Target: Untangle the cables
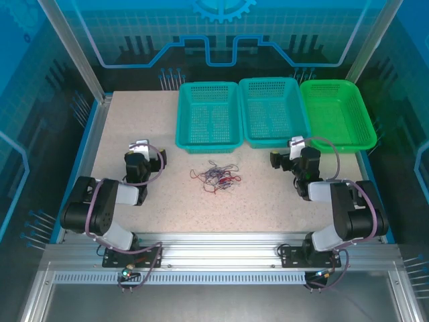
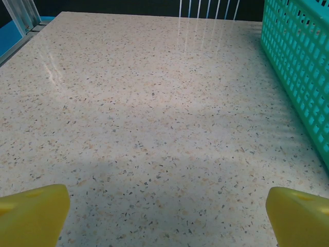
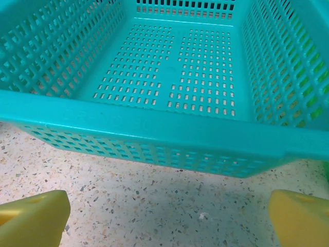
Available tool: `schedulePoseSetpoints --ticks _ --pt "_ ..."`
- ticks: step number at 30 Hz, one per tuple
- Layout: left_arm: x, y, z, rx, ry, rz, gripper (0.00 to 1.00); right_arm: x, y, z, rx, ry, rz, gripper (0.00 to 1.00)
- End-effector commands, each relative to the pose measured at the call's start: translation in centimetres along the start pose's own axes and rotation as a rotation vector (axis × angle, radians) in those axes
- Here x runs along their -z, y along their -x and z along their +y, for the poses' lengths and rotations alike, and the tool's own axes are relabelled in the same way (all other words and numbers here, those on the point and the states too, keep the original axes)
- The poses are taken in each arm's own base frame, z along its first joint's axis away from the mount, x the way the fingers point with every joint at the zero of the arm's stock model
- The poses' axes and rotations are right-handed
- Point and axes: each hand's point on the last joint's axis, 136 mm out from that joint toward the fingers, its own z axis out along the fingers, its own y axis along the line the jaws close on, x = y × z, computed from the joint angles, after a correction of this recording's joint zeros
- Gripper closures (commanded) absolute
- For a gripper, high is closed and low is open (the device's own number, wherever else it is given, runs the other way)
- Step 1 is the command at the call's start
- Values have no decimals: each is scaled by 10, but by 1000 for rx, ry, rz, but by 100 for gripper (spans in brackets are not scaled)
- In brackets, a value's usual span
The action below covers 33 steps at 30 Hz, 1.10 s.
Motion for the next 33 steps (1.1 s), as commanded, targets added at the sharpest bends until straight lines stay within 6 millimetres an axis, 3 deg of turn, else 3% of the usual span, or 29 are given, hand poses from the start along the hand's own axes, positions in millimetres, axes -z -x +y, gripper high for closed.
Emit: schedulePoseSetpoints --ticks 1,20,24,27,29,33 --pt "-2 15 -1 14 -8 -44 1 -2 9 -2 7 5 -21 0" --pt "-2 16 -2 15 -10 -46 1 1 13 -5 2 -15 -16 0" --pt "-2 16 -1 16 -9 -45 1 25 33 -26 -116 -137 67 0" --pt "-2 16 2 22 7 -49 1 54 43 -22 -281 -145 159 0" --pt "0 16 9 33 47 -58 1 73 45 -12 -395 -117 217 0" --pt "11 19 9 24 69 -115 1 108 52 42 -417 96 248 0"
